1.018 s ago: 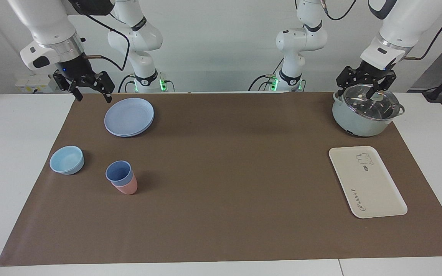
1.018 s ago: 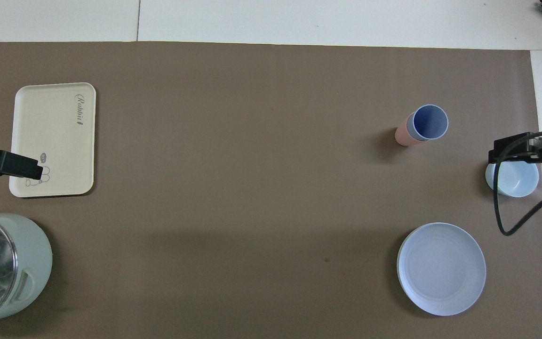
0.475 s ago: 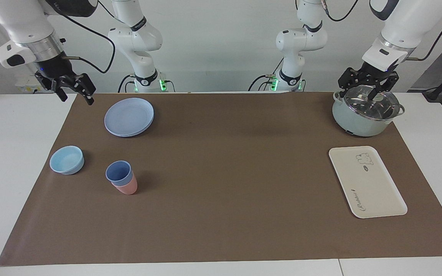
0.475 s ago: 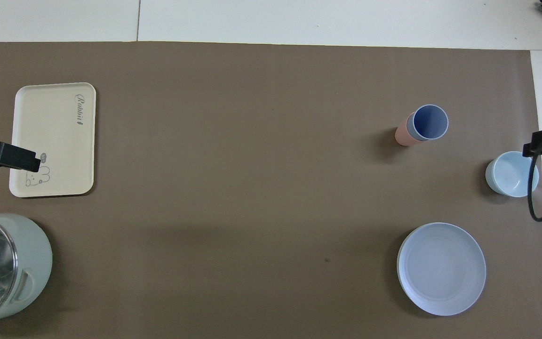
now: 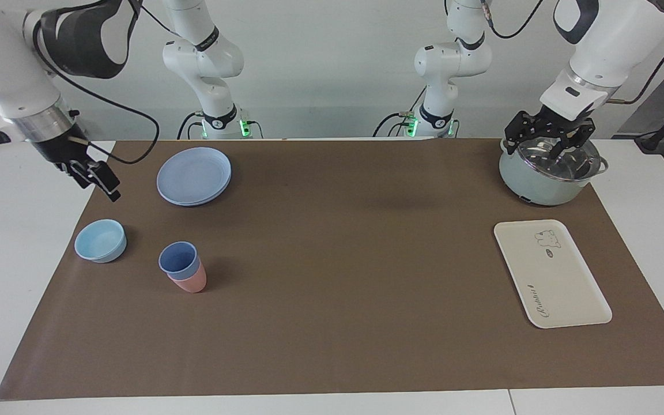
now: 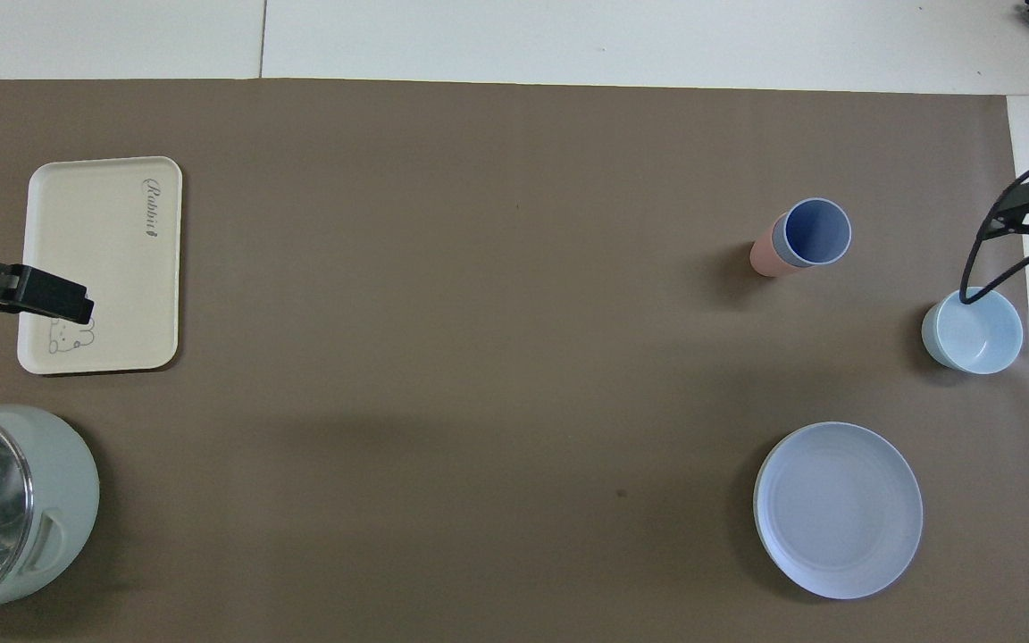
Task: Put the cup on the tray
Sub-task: 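Move the right gripper toward the stacked pink and blue cups, then lower the right gripper around the stacked cups and close it, then lift the stacked cups with the right gripper while the left gripper reaches, then grasp the inner blue cup rim with the left gripper, then pull the blue cup out with the left gripper while the right gripper withdraws, then lower the blue cup onto the tray while the right gripper lowers the pink cup, then open the left gripper and withdraw while the right gripper releases the pink cup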
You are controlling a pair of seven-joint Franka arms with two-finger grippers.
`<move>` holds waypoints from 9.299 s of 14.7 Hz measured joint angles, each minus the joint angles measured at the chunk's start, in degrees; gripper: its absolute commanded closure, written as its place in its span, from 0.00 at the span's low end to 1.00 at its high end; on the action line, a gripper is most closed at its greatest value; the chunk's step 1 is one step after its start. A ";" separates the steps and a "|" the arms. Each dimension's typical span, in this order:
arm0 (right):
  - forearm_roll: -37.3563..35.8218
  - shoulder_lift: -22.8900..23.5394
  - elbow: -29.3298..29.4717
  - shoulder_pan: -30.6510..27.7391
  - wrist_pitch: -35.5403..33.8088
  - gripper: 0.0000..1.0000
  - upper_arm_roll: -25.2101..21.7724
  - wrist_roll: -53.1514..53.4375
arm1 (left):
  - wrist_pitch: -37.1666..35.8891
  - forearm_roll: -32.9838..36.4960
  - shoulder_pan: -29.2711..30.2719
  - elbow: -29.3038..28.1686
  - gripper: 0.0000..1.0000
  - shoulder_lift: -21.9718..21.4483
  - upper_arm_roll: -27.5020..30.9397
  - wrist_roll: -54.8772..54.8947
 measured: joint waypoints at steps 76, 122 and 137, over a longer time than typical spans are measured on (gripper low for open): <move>38.29 16.02 2.49 36.25 19.56 1.00 1.07 65.40 | 39.48 -5.91 -26.01 -13.60 1.00 3.06 -1.46 -54.69; 56.91 24.03 -7.88 -7.25 -3.38 1.00 0.16 20.85 | 57.40 -5.54 13.93 -30.69 0.00 9.00 1.43 5.47; 56.90 26.77 -9.94 -8.55 -1.75 0.03 0.14 13.11 | 22.08 2.86 6.83 -13.05 0.00 -0.90 -0.03 6.28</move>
